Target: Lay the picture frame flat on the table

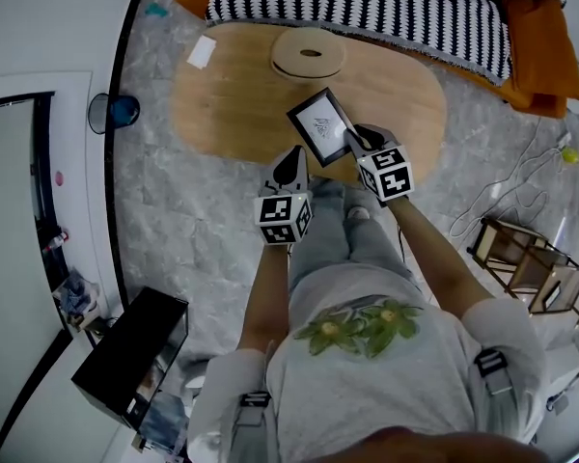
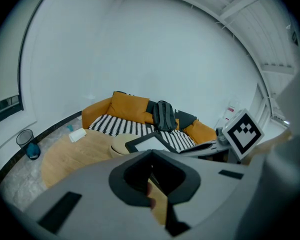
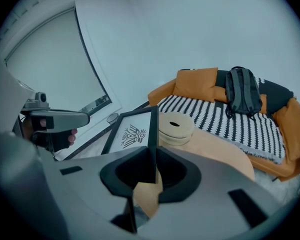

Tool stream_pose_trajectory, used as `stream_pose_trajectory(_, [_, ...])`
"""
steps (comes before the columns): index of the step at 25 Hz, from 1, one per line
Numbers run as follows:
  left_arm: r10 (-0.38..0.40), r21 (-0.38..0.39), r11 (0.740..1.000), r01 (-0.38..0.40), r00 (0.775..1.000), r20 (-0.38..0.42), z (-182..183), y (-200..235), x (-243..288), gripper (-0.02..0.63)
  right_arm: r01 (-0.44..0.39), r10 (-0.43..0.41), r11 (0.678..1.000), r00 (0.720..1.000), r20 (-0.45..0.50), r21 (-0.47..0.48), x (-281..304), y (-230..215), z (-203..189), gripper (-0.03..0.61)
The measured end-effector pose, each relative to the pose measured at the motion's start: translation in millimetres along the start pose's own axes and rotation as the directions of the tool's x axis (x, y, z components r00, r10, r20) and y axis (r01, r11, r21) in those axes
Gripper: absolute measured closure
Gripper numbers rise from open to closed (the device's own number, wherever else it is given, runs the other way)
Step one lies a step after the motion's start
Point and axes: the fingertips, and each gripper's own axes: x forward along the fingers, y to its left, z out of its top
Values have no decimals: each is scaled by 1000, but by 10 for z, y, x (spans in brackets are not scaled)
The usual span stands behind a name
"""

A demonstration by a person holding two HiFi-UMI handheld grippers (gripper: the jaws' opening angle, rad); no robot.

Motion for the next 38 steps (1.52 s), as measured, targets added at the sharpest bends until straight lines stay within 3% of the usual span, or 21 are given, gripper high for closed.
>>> stream_pose_trajectory(15, [-12, -9, 1000, 12, 1000, 19, 59, 54, 183, 600, -4, 4, 1000, 1000, -15, 0, 192, -96, 13, 508])
stream_pose_trajectory(38, [35, -20, 999, -34, 999, 27, -271, 208, 363, 600, -36, 34, 999, 998, -49, -32, 645, -279, -270, 508])
